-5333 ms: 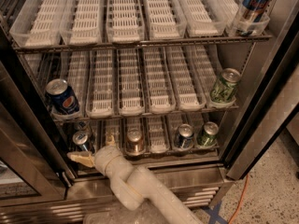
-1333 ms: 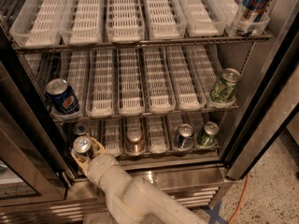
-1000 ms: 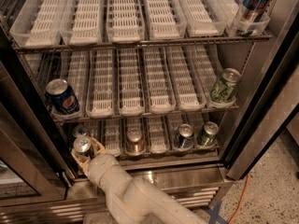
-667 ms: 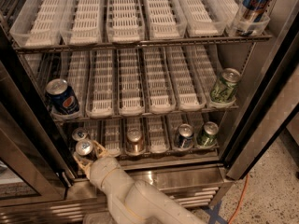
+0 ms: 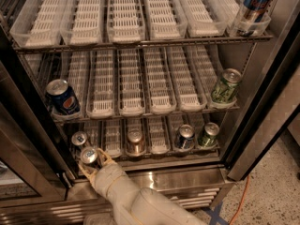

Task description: Pick redbull can from bottom shelf of fridge

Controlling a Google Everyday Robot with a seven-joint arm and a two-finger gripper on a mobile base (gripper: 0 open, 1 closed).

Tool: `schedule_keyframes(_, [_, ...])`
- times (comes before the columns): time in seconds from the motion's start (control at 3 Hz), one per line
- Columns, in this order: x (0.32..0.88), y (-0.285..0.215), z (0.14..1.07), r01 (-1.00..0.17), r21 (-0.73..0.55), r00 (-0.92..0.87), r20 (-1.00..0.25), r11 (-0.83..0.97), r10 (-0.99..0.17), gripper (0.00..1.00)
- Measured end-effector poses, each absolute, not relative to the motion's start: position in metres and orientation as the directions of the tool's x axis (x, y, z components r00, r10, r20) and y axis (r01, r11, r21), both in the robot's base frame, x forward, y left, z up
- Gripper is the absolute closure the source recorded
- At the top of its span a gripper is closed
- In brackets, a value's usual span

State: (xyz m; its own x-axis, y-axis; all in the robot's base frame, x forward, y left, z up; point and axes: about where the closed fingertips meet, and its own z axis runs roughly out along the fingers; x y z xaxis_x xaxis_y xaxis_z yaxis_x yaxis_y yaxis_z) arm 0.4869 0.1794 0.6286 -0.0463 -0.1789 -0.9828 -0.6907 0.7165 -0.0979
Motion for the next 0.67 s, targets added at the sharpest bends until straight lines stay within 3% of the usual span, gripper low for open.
schedule_keyframes(0.67, [0.483, 0.185, 0.611, -0.746, -0.060, -0.100, -0.975, 0.664, -0.200, 1.00])
